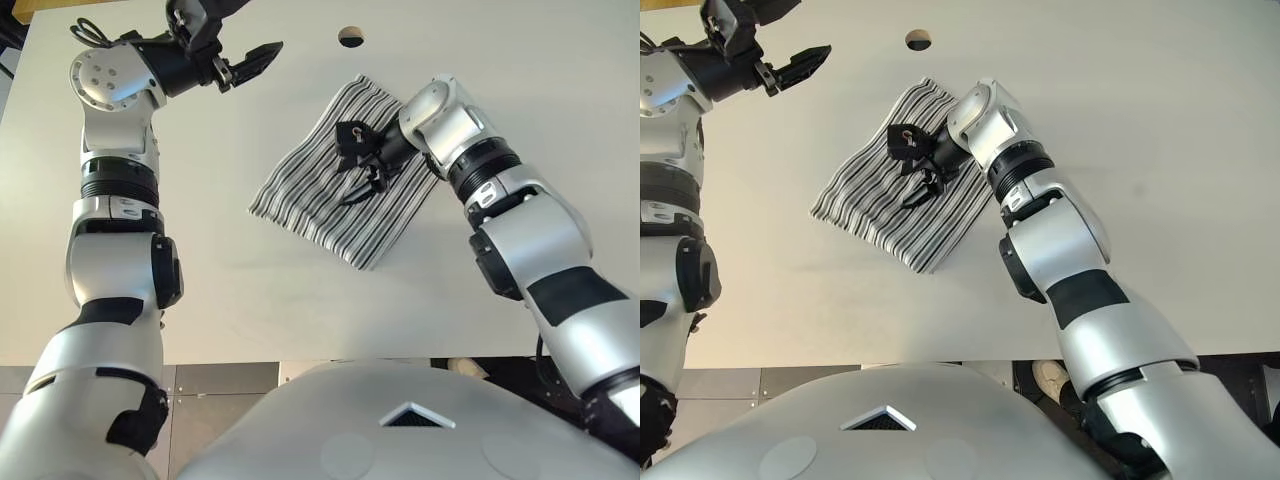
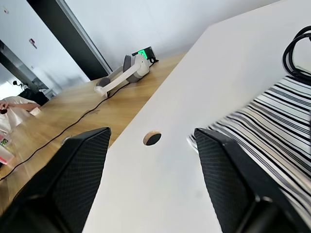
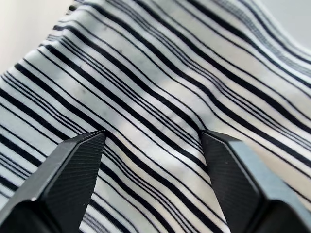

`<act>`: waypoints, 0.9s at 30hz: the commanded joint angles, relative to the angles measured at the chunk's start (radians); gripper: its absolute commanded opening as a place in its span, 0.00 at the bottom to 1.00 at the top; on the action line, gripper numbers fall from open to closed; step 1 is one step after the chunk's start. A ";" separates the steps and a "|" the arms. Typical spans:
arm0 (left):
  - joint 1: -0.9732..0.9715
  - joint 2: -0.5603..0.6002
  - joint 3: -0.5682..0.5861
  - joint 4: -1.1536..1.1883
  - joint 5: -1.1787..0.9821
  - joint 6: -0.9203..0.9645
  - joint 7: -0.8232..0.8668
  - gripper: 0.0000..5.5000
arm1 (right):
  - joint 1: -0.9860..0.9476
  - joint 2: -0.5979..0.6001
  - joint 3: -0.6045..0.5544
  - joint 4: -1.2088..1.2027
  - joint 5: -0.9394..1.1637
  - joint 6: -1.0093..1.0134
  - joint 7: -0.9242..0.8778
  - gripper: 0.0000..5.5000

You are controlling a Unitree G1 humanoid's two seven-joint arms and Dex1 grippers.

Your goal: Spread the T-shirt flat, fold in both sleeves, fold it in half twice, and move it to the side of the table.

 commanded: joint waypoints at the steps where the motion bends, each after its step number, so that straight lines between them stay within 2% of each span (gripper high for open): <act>1: 0.020 -0.004 -0.003 -0.034 -0.004 0.011 0.003 0.58 | 0.064 -0.127 0.107 -0.045 -0.092 -0.014 0.122 0.65; 5: 0.029 -0.008 -0.004 -0.049 -0.006 0.014 0.007 0.58 | 0.037 -0.206 0.148 -0.070 -0.115 -0.035 0.120 0.65; 11: 0.033 -0.013 -0.006 -0.059 -0.005 0.017 0.002 0.58 | 0.051 -0.241 0.159 -0.118 -0.092 -0.023 0.141 0.65; 16: 0.023 -0.017 -0.010 -0.035 0.004 0.014 0.006 0.58 | -0.019 -0.232 0.073 -0.176 0.004 0.083 0.189 0.65; 21: 0.015 -0.012 -0.005 -0.028 0.000 0.014 0.004 0.58 | -0.185 -0.254 -0.005 -0.014 0.013 0.108 0.029 0.65; 27: 0.021 -0.004 0.000 -0.027 -0.006 0.014 -0.005 0.58 | -0.172 -0.270 -0.033 0.129 -0.013 0.096 -0.171 0.65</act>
